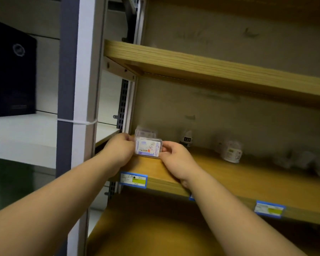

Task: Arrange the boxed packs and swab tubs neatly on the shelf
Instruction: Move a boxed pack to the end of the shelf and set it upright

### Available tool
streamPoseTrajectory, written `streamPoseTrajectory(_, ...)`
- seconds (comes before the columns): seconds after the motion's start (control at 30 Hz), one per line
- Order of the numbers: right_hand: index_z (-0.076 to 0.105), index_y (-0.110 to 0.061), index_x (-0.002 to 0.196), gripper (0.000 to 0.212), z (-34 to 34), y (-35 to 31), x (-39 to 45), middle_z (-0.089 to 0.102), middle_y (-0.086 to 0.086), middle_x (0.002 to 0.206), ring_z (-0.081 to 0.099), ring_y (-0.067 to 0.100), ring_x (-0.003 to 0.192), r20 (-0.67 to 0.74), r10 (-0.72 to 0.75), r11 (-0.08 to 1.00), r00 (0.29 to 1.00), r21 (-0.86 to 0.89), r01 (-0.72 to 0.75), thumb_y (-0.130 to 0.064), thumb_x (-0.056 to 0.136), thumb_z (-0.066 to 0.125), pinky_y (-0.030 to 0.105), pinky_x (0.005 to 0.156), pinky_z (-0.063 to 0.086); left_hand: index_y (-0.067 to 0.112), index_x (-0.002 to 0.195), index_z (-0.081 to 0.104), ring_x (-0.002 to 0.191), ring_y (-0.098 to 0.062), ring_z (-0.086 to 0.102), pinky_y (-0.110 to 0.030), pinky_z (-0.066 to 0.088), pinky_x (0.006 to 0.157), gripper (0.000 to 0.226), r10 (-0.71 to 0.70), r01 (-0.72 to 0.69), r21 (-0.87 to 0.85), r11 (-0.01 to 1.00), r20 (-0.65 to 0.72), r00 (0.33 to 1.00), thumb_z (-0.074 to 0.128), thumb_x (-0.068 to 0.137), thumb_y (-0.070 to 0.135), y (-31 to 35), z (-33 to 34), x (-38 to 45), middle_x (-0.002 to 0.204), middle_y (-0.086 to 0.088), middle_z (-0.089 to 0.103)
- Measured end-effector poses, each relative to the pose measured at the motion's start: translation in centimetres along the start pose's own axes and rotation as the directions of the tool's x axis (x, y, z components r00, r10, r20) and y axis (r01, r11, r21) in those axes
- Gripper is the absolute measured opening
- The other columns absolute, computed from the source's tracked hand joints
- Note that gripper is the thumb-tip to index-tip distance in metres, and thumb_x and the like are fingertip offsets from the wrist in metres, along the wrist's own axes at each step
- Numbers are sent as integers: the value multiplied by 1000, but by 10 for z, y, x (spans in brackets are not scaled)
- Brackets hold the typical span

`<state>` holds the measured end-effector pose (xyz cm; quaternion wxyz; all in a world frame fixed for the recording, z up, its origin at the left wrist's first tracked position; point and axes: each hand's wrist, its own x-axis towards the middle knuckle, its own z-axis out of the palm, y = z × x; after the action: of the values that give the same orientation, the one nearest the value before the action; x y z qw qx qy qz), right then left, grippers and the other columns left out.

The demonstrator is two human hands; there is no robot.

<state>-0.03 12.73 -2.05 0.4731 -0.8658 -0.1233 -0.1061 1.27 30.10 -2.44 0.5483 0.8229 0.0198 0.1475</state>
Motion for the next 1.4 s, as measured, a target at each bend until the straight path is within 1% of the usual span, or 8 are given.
streamPoseTrajectory(0.3,65,-21,126,31,2,8,12,70,-2,119,63,17,108,63,71,997,995,-26,-70,-13,98,55,31,87,51,18,100,69,96,-26,68,-44,57,91,20,-78,77,-15,997,-50,996,50,98,14,11,8,-1,100,-7,72)
streamPoseTrajectory(0.43,59,-21,132,37,-2,7,31,67,1,124,61,18,107,109,141,990,984,0,-142,-9,98,51,32,88,52,15,107,68,91,-24,68,-35,58,79,22,-80,80,2,997,-58,995,49,99,11,16,14,17,103,-8,71)
streamPoseTrajectory(0.53,58,-23,135,41,1,7,44,67,0,123,62,19,106,133,138,990,981,-13,-137,-10,97,52,29,83,51,18,110,64,94,-27,68,-41,60,83,22,-78,79,6,997,-72,994,49,97,10,10,15,34,107,-10,70)
streamPoseTrajectory(0.73,58,-26,136,45,9,21,60,67,-4,124,60,14,108,111,110,994,988,3,-111,-5,96,52,20,72,44,19,124,54,76,-17,59,-27,44,53,26,-15,25,99,995,-100,995,49,100,13,3,27,50,94,-2,59)
streamPoseTrajectory(1.03,61,-26,130,46,14,24,64,68,-3,124,61,18,115,110,93,996,990,-15,-92,-2,91,53,34,102,48,16,137,48,80,-16,57,-28,44,59,41,-19,26,96,995,-81,997,53,96,13,10,27,37,83,7,51)
streamPoseTrajectory(1.17,56,-23,134,44,8,20,56,64,-1,128,59,18,114,93,128,992,987,5,-129,-6,93,55,28,89,47,17,150,35,83,-19,58,-28,41,57,57,-24,35,95,995,-108,994,55,97,21,12,25,30,125,-11,60)
streamPoseTrajectory(1.27,49,-18,142,49,4,16,49,59,1,133,54,16,108,40,142,988,989,52,-144,-6,95,54,23,76,44,18,149,39,97,-23,59,-36,51,73,57,122,-90,228,969,-128,984,57,95,24,15,23,23,136,-14,54)
streamPoseTrajectory(1.4,46,-16,147,55,-12,15,32,55,5,140,53,21,122,-25,181,956,983,239,-170,-2,94,48,42,105,49,15,143,48,120,-32,55,-48,48,97,54,440,-347,492,798,-84,894,60,90,22,34,29,1,139,-13,52)
